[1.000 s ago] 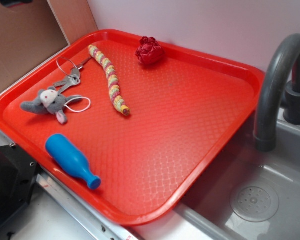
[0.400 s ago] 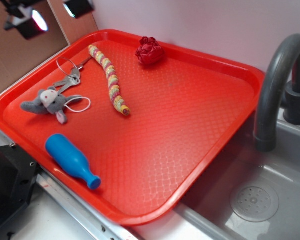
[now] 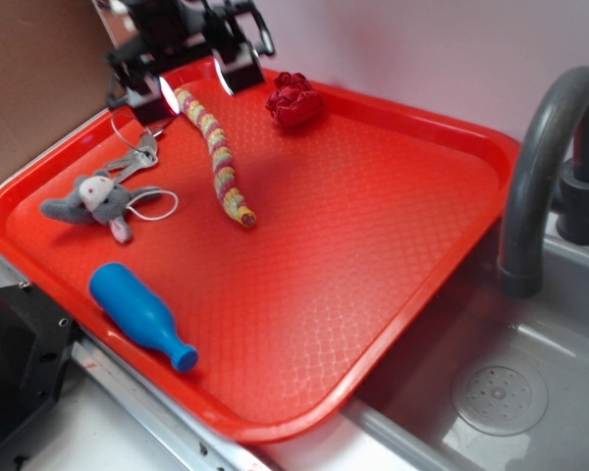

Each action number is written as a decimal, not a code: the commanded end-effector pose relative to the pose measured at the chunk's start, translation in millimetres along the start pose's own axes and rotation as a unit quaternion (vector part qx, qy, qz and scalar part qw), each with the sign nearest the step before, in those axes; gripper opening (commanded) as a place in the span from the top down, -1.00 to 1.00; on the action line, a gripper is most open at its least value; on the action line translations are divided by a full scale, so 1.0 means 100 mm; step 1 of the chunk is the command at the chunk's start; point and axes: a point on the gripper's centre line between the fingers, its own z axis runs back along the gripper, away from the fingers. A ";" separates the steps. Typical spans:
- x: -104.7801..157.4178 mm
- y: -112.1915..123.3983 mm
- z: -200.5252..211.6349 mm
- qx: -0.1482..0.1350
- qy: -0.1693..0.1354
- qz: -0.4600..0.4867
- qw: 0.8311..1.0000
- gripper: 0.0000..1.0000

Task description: Grab the multicolored rope.

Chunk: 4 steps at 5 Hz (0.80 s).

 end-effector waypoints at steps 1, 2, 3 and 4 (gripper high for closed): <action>-0.08 0.08 -0.37 0.008 0.009 -0.029 0.999 -1.00; -0.09 0.12 -0.51 0.020 0.016 -0.027 0.999 -1.00; -0.09 0.12 -0.55 0.011 0.018 -0.027 0.999 1.00; -0.12 0.13 -0.56 0.013 0.014 -0.025 0.999 1.00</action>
